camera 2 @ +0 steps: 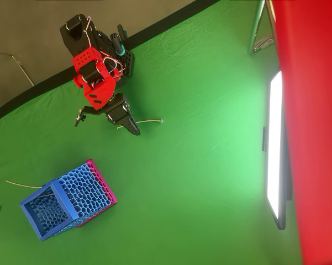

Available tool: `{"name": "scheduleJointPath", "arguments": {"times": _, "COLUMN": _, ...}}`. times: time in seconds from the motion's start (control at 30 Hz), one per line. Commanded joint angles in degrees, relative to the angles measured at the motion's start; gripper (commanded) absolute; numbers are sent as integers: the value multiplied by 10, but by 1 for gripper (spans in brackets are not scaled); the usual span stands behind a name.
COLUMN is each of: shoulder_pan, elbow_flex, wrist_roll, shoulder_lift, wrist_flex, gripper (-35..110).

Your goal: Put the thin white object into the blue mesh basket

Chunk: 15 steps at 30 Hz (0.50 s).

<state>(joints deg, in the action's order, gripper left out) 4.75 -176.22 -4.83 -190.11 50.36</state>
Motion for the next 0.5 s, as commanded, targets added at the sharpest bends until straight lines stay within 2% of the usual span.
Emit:
{"name": "scheduleJointPath", "arguments": {"times": 0.0, "shoulder_pan": 13, "elbow_flex": -4, "wrist_roll": -15, "shoulder_lift": -4, "wrist_flex": -7, "gripper": 1}}
{"name": "scheduleJointPath", "arguments": {"times": 0.47, "shoulder_pan": 13, "elbow_flex": -4, "wrist_roll": -12, "shoulder_lift": -4, "wrist_flex": -7, "gripper": 1}}
